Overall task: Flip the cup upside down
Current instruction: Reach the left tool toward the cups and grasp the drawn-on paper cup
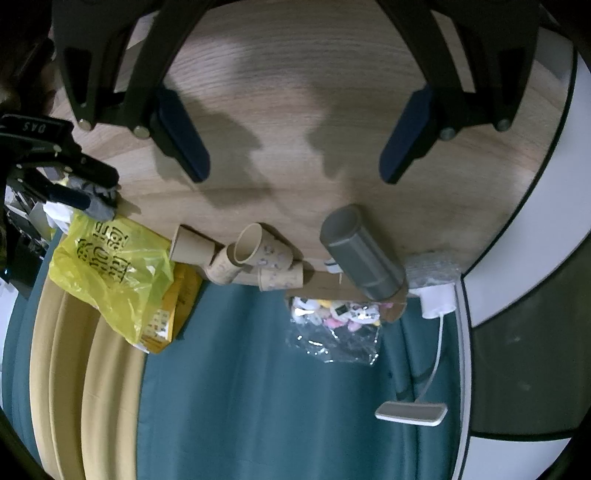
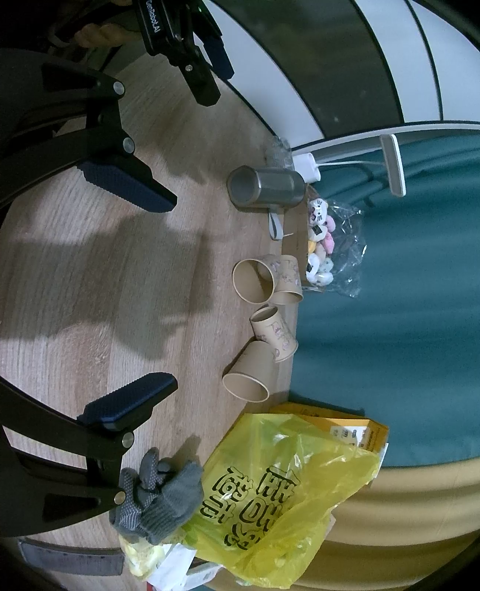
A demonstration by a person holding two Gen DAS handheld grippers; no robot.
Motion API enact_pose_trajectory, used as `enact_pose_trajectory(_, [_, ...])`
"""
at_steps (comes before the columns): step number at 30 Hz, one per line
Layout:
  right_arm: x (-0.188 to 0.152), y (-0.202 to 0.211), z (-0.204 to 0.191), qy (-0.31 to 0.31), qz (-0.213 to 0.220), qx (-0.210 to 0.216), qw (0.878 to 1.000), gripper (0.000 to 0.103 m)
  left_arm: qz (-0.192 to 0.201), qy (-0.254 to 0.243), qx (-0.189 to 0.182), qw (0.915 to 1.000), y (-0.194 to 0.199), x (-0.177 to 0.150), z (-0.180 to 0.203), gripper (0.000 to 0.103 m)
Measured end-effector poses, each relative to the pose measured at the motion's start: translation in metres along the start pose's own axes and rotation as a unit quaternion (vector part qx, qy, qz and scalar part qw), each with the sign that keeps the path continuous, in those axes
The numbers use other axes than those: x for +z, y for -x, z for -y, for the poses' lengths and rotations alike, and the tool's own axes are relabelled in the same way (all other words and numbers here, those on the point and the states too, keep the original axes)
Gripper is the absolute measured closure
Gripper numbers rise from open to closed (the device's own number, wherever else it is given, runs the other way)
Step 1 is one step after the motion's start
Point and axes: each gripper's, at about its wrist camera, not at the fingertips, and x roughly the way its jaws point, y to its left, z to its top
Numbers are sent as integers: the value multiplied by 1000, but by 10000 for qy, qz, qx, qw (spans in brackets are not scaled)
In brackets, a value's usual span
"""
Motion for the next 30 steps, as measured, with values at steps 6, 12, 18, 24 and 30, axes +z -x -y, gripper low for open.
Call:
enact_pose_trajectory(6, [1,-2,3,-8,-35,-10,10000,12,-123,-133,-66,9998,-7,5,3,9])
enact_pose_trajectory(12, [4,-13,13,-65,-95,-31,9999,12,-143,-659,-84,9977,-27,29,10,9])
enact_pose_trajectory(18, [11,-32,24,-190,-125,-3,9997,12,-408,-1033,-364,9931,-79,69,23,9])
enact_pose_trajectory(24, [18,-50,44,-283,-169,-60,9994,12,-731,-1512,-762,9829,-134,99,48,9])
enact_pose_trajectory(30, [29,-66,69,-303,-66,-169,9994,12,-923,-1856,-966,9735,-184,127,75,9])
